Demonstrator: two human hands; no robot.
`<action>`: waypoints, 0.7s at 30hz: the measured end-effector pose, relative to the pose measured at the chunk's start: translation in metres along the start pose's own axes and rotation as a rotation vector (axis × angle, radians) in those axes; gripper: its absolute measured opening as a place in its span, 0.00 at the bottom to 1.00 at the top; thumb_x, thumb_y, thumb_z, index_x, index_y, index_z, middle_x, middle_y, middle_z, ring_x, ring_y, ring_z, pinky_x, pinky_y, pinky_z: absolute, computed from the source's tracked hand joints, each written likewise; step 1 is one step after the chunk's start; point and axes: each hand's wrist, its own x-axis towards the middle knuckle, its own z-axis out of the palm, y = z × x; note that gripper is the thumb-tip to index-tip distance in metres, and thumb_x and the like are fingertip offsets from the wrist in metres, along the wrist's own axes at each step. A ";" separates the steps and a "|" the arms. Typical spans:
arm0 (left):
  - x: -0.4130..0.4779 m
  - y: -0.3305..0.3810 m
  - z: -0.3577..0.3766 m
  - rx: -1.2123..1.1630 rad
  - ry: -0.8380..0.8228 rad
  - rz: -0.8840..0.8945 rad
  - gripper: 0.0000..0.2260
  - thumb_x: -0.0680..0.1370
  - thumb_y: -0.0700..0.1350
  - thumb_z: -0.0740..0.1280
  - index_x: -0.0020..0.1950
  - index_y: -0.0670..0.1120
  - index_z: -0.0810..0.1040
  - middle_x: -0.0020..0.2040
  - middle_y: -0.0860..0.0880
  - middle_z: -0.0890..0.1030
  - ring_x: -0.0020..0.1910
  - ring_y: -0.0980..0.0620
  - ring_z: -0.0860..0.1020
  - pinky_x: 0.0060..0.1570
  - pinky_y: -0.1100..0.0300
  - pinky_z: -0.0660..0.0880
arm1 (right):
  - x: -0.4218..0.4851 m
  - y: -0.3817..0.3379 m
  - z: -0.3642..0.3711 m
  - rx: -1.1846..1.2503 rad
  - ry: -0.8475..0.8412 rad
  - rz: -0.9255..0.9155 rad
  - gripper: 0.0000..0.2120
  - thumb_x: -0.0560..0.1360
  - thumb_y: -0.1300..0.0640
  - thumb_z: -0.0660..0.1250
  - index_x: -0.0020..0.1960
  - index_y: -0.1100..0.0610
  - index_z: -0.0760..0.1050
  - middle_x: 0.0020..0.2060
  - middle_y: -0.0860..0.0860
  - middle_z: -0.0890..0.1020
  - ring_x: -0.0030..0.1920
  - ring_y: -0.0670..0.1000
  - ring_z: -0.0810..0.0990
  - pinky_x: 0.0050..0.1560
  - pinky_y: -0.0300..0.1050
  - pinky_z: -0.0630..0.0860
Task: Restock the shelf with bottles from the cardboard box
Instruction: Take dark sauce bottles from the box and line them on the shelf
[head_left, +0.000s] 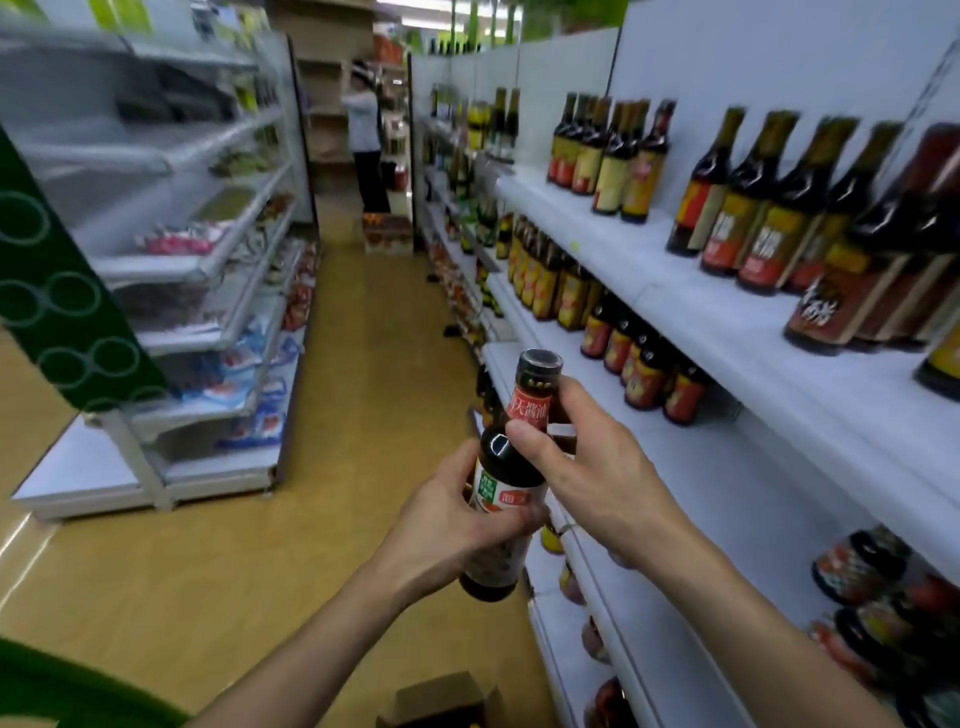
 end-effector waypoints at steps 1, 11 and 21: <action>0.002 0.012 -0.001 0.003 -0.012 0.031 0.19 0.72 0.54 0.79 0.60 0.61 0.77 0.52 0.58 0.86 0.50 0.60 0.84 0.56 0.50 0.82 | 0.000 -0.008 -0.009 -0.012 0.024 -0.016 0.15 0.78 0.42 0.66 0.63 0.38 0.70 0.52 0.39 0.82 0.53 0.42 0.82 0.54 0.48 0.80; 0.024 0.100 0.023 0.001 -0.124 0.207 0.18 0.72 0.54 0.78 0.60 0.61 0.78 0.52 0.55 0.86 0.52 0.55 0.85 0.59 0.44 0.81 | -0.010 -0.052 -0.093 -0.103 0.205 -0.084 0.11 0.80 0.42 0.63 0.62 0.39 0.70 0.53 0.37 0.82 0.56 0.39 0.80 0.58 0.47 0.80; 0.039 0.172 0.105 -0.027 -0.289 0.327 0.21 0.71 0.57 0.77 0.63 0.63 0.76 0.55 0.56 0.86 0.55 0.56 0.84 0.61 0.46 0.79 | -0.049 -0.049 -0.195 -0.181 0.351 -0.084 0.10 0.81 0.43 0.63 0.60 0.42 0.72 0.52 0.37 0.83 0.54 0.38 0.81 0.56 0.46 0.81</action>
